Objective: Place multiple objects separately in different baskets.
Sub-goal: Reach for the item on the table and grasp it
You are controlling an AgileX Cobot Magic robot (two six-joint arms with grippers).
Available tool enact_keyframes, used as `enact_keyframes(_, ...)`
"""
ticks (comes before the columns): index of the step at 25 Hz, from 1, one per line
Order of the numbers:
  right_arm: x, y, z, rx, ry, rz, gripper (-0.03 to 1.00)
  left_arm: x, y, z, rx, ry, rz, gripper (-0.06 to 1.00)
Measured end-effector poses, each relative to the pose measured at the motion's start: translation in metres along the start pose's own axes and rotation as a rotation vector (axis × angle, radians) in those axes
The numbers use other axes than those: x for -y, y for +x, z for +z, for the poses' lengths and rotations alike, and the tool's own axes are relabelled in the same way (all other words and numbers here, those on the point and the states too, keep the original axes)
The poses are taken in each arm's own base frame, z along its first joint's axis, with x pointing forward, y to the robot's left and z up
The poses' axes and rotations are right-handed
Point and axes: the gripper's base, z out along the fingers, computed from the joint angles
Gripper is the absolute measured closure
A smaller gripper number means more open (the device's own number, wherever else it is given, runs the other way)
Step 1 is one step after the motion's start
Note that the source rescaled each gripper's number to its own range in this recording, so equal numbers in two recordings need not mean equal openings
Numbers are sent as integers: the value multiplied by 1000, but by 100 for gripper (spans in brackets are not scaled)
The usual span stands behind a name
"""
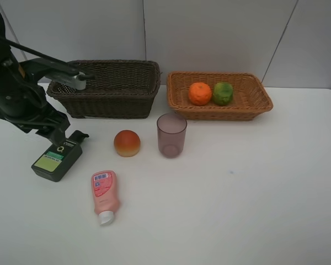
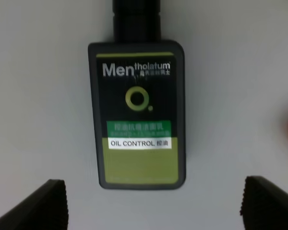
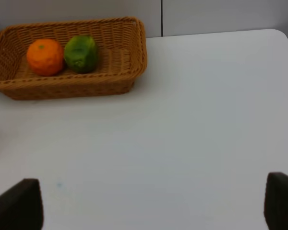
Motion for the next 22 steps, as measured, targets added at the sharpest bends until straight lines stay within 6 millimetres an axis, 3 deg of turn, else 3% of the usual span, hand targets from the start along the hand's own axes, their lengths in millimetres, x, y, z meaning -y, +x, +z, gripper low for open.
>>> enact_keyframes(11, 0, 0, 0, 0, 0, 0, -3, -11, -6, 52, -45, 9, 59, -5)
enact_keyframes(22, 0, 0, 0, 0, 0, 0, -3, -14, -7, 67, -37, 41, -48, -5)
